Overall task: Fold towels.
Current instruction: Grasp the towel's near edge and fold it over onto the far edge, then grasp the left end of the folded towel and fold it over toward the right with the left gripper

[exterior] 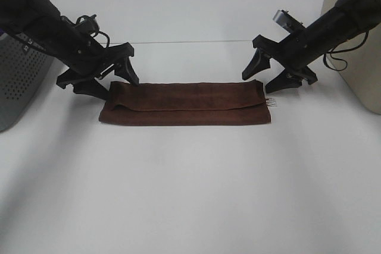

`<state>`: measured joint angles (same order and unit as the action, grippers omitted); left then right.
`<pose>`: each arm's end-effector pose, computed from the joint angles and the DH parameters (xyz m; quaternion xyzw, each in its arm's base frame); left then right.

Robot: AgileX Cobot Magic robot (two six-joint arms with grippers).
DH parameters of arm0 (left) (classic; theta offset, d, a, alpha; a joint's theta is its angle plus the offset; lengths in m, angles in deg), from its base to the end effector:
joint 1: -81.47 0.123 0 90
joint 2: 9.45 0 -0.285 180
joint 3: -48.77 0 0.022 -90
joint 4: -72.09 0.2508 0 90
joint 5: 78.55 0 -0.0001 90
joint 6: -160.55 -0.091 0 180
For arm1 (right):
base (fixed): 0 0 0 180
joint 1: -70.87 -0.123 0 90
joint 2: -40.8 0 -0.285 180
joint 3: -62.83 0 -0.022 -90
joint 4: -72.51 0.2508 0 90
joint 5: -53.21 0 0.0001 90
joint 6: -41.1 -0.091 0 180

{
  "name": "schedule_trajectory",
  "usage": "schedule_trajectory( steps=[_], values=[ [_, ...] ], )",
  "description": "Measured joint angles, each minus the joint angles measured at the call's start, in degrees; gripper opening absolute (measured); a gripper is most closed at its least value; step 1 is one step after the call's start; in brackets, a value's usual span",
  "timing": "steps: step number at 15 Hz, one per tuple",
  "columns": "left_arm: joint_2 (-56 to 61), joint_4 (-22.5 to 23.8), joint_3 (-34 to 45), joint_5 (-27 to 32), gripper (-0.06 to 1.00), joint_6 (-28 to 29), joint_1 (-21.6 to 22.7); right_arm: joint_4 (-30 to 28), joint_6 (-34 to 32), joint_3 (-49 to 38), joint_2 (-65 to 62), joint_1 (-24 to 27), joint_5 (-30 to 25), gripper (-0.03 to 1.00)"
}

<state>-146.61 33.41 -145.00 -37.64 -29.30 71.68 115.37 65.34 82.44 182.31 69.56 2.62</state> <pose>0.4491 -0.1153 0.1204 -0.0557 0.9583 -0.2490 0.1290 0.4681 0.0586 0.1122 0.0023 0.9530 0.2788 0.1188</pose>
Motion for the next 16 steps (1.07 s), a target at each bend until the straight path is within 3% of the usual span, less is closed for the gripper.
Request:
schedule_trajectory(
  steps=[2, 8, 10, 13, 16],
  values=[
    [0.9, 0.9, 0.0, 0.7, 0.79, 0.1, 0.0, -0.5, -0.1, 0.0, -2.1, 0.0, -1.0, 0.84],
    [2.6, 11.6, 0.0, 5.2, 0.79, 5.7, 0.2, -12.8, -8.9, 0.0, -7.7, 0.0, -13.1, 0.87],
    [0.9, 10.5, 0.0, 5.0, 0.79, 6.3, 0.2, -14.4, -10.0, -1.1, -7.7, 0.0, -13.5, 0.87],
    [-1.3, 4.2, 0.0, 2.6, 0.79, 5.3, 0.2, -15.2, -10.0, -2.2, -7.7, 0.0, -13.1, 0.87],
    [-2.5, 1.5, -0.2, 1.0, 0.75, 5.0, 0.2, -15.2, -10.0, -2.2, -7.7, 0.0, -12.7, 0.87]
  ],
)
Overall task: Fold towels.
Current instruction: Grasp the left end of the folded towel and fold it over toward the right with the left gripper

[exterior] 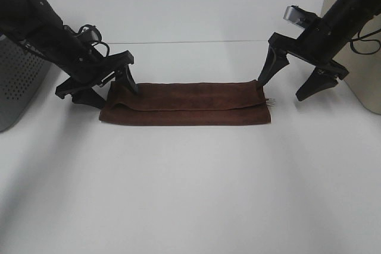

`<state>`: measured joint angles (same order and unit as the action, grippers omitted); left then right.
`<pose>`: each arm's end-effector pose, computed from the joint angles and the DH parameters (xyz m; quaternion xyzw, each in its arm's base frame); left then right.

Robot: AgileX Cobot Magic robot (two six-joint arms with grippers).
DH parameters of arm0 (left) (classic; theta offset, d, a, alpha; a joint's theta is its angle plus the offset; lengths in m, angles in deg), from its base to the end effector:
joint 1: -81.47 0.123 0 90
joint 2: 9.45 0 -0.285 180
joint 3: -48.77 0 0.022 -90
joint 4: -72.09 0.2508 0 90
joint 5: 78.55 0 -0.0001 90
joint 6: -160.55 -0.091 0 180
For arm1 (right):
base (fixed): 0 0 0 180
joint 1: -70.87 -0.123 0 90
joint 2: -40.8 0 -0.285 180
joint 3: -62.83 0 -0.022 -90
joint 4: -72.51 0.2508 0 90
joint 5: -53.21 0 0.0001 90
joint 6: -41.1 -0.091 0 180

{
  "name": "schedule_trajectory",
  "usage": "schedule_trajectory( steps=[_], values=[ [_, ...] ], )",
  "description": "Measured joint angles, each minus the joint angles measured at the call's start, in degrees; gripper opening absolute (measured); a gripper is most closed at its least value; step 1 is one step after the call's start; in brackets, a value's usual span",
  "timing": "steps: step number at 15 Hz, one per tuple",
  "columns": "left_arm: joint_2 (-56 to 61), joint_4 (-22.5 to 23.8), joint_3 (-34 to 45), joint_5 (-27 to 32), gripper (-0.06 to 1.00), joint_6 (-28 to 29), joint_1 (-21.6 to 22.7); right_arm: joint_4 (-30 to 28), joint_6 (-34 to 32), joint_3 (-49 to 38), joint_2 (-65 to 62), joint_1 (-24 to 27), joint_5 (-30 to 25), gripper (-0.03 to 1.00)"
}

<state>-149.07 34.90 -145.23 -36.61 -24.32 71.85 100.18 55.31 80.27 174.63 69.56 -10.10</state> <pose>0.4479 -0.1132 0.1006 -0.0922 0.9615 -0.2416 0.0928 0.4353 0.0477 0.1542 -0.0252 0.9765 0.2123 0.0266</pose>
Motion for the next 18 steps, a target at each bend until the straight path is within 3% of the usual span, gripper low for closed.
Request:
schedule_trajectory(
  steps=[2, 6, 9, 13, 14, 15, 18],
  values=[
    [-0.5, -1.1, -0.1, -0.2, 0.61, -0.1, 0.0, 0.1, 0.0, 0.0, 0.0, 0.0, 0.8, 0.87],
    [-1.1, -1.0, -0.1, -0.2, 0.04, -2.0, 0.0, 0.1, 0.0, 0.0, 0.0, 0.0, 2.2, 0.87],
    [-0.6, 2.9, -0.1, 0.2, 0.02, -1.6, 0.0, 0.1, 0.0, 0.0, 0.0, 0.0, 2.3, 0.87],
    [5.4, 20.3, -0.1, 3.0, 0.02, 10.0, 0.0, 0.1, 0.0, 0.0, 0.0, 0.0, 2.3, 0.87],
    [7.0, 21.1, -0.1, 4.0, 0.02, 11.6, 0.0, 0.1, 0.0, 0.0, 0.0, 0.0, 2.4, 0.87],
    [8.3, 19.3, -0.1, 5.1, 0.02, 11.7, 0.0, 0.2, 0.0, 0.0, 0.0, 0.0, 2.4, 0.87],
    [10.3, 6.6, -0.9, 6.0, 0.02, 6.6, -2.2, 0.7, 0.0, 0.0, 0.0, 0.0, 2.4, 0.87]
  ],
)
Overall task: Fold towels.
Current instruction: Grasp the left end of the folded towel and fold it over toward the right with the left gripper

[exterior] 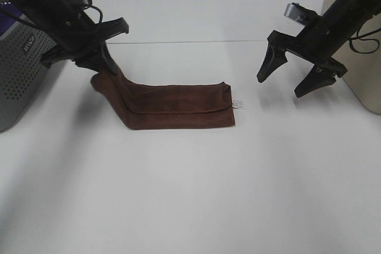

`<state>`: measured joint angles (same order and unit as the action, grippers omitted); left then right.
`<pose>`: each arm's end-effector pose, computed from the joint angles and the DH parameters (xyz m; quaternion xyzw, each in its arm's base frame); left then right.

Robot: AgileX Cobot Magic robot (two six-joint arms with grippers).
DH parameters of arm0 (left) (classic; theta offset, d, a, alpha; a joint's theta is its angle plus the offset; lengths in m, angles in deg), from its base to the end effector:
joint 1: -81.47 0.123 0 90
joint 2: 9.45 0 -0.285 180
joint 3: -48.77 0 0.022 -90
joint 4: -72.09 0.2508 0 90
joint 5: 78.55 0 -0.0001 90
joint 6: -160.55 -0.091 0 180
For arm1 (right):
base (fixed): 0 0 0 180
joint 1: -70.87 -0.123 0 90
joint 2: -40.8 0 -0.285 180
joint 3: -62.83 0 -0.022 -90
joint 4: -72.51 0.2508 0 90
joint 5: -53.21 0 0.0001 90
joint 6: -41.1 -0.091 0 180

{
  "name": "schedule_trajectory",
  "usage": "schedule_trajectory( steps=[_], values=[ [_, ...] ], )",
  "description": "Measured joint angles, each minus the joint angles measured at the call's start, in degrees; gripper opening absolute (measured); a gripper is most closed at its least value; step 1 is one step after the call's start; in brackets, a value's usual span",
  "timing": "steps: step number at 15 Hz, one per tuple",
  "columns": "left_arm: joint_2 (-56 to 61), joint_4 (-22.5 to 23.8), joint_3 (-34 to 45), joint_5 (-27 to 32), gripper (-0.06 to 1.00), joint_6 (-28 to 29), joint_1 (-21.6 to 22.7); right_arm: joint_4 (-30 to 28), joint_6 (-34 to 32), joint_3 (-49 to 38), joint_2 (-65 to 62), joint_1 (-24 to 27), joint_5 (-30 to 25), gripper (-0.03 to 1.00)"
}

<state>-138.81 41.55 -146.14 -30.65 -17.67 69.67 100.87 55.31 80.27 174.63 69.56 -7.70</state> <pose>0.4330 -0.1255 0.1814 -0.0607 0.9623 -0.2361 0.1209 0.4393 0.0479 0.1545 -0.0179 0.9758 0.2129 0.0471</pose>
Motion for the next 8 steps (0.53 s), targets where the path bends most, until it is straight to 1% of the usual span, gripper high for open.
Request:
schedule_trajectory(
  steps=[1, 2, 3, 4, 6, 8],
  values=[
    [0.0, -3.5, -0.1, -0.7, 0.02, -1.1, -1.4, 0.4, 0.0, 0.0, 0.0, 0.0, 0.0, 0.87],
    [0.0, -6.2, -0.1, -2.7, 0.02, -1.8, -3.0, 0.5, 0.0, 0.0, 0.0, 0.0, 0.0, 0.87],
    [-0.1, -8.2, -0.1, -4.9, 0.02, -1.8, -4.9, 0.5, 0.0, 0.0, 0.0, 0.0, 0.0, 0.87],
    [-0.2, -9.1, -0.1, -8.0, 0.02, -1.8, -7.0, 0.6, 0.0, 0.0, 0.0, 0.0, 0.0, 0.87],
    [-0.6, -9.3, -0.2, -13.3, 0.02, -1.8, -10.8, 0.6, 0.0, 0.0, 0.0, 0.0, 0.0, 0.87],
    [-2.4, -9.6, -1.7, -14.7, 0.03, -1.8, -13.3, 0.6, 0.0, 0.0, 0.0, 0.0, 0.0, 0.87]
  ],
)
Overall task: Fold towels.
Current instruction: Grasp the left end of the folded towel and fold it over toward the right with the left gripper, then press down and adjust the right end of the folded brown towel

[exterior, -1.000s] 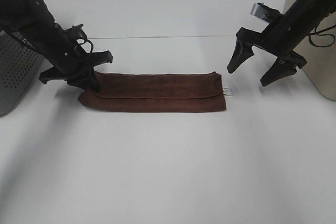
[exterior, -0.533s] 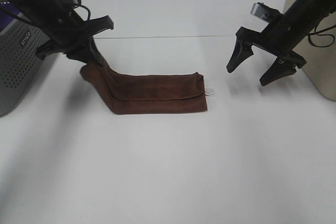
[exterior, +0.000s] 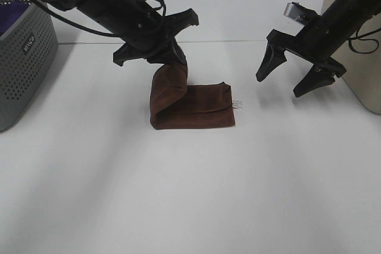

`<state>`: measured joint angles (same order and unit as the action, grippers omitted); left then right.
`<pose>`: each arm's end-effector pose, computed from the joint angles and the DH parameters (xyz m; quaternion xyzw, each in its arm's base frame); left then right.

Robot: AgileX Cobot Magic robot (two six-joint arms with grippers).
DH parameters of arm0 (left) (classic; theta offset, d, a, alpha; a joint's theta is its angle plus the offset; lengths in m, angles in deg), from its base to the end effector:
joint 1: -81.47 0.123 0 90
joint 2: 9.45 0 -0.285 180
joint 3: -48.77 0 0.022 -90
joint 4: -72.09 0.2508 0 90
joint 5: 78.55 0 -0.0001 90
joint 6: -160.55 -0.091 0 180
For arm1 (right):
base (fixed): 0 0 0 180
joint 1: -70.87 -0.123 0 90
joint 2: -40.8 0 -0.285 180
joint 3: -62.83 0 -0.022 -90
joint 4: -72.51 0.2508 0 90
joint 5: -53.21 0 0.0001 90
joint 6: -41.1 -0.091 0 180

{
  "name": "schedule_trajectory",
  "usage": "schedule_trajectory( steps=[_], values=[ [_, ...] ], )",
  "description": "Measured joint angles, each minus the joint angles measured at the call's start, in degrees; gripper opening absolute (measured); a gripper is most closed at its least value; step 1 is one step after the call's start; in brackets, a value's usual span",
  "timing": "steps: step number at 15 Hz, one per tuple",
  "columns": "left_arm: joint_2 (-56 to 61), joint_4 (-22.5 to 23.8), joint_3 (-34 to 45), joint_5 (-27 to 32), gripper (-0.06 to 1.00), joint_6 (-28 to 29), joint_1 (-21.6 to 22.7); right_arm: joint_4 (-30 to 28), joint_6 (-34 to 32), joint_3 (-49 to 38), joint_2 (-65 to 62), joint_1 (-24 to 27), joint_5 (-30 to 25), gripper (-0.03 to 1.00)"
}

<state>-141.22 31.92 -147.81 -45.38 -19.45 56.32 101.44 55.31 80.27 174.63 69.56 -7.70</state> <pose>0.4198 -0.2326 0.1818 -0.0232 0.9310 -0.3087 0.1935 0.4394 0.0485 0.1548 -0.0155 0.9749 0.2171 0.0475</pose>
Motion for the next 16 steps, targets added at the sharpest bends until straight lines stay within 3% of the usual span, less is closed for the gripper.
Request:
schedule_trajectory(
  steps=[3, 6, 8, 11, 13, 16],
  values=[
    [-5.3, -2.6, -5.0, -0.2, 0.15, 1.4, -2.0, 0.1, 0.0, 0.0, 0.0, 0.0, 0.0, 0.87],
    [-8.0, -8.6, -6.9, -0.1, 0.43, 1.7, -2.1, 0.2, 0.0, 0.0, 0.0, 0.0, 0.0, 0.87],
    [-8.0, -13.4, -7.4, 0.1, 0.6, -3.0, -2.1, 0.8, 0.0, 0.0, 0.0, 0.0, 0.0, 0.87],
    [-8.0, -16.2, -9.5, 1.7, 0.65, -10.6, -1.5, 4.2, 0.9, 0.0, 0.0, 0.0, -1.2, 0.87],
    [-8.0, -15.1, -11.0, 4.6, 0.65, -15.1, 1.3, 10.3, 4.5, 0.0, 0.0, -0.1, -3.0, 0.87],
    [-8.0, -12.5, -11.2, 8.8, 0.65, -16.2, 6.6, 19.8, 10.3, 0.0, 0.0, -2.2, -3.8, 0.86]
  ],
)
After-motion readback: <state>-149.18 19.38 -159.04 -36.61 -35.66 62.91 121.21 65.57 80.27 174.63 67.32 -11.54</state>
